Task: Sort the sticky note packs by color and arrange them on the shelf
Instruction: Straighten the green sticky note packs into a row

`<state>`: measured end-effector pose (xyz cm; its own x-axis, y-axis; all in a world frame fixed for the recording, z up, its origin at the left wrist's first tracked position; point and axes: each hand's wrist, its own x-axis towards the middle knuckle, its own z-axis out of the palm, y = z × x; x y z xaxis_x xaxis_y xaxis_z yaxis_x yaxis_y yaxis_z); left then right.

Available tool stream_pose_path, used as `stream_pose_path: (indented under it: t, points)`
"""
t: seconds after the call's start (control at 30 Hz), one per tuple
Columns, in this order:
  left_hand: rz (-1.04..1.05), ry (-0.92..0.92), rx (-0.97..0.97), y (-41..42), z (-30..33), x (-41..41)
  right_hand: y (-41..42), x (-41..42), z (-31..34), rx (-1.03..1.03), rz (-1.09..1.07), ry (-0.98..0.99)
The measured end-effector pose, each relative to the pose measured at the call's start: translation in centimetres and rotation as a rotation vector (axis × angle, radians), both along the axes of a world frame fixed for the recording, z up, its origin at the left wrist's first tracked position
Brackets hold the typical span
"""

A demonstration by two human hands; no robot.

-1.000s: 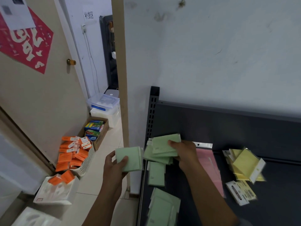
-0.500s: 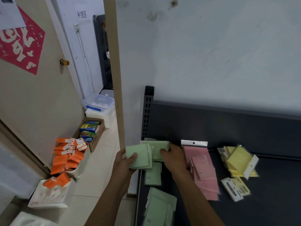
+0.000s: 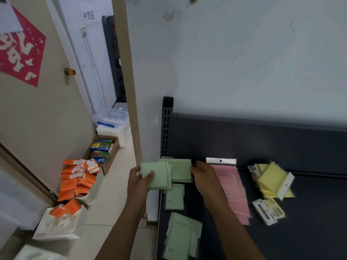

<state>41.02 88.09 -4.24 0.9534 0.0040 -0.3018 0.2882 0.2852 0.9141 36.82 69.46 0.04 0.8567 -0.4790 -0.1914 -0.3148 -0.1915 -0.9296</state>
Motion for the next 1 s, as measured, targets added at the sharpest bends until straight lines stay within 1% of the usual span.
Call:
stream_pose_path:
  t: [0.07,0.13,0.23,0.33,0.4,0.5,0.6,0.7,0.8,0.87,1.0]
  points:
    - [0.024,0.004,-0.008,0.2,-0.1,-0.3,0.7,-1.8,-0.1,-0.141,0.022,-0.076]
    - [0.039,0.026,-0.055,0.4,-0.2,-0.6,1.9,-4.0,-0.6,-0.308,0.039,-0.130]
    - [0.042,0.050,-0.118,0.5,-0.2,-1.0,4.3,-6.7,-1.9,-0.592,0.126,-0.106]
    - [0.031,0.060,-0.174,0.4,-0.2,-1.6,6.2,-7.3,-3.4,-0.729,0.263,-0.062]
    - [0.025,0.063,-0.198,0.5,-0.3,-1.8,6.5,-7.2,-4.2,-0.802,0.266,-0.064]
    - [0.045,0.060,-0.221,0.9,-0.3,-2.1,5.5,-7.6,-4.4,-0.740,0.198,-0.029]
    - [0.043,0.035,-0.219,0.9,-0.2,-3.0,4.6,-8.7,-4.3,-0.723,0.131,-0.016]
    - [-0.005,0.040,-0.191,0.7,0.3,-4.3,3.9,-10.1,-3.5,-0.681,0.055,-0.074]
    - [-0.079,0.049,-0.122,-0.1,0.6,-6.0,3.0,-11.3,-2.7,-0.673,0.017,-0.154]
    - [-0.108,0.012,-0.061,-0.9,0.9,-7.0,2.5,-12.2,-2.1,-0.653,0.024,-0.184]
    - [-0.073,-0.076,0.096,-1.7,1.0,-8.1,2.0,-13.7,-1.9,-0.635,0.053,-0.185]
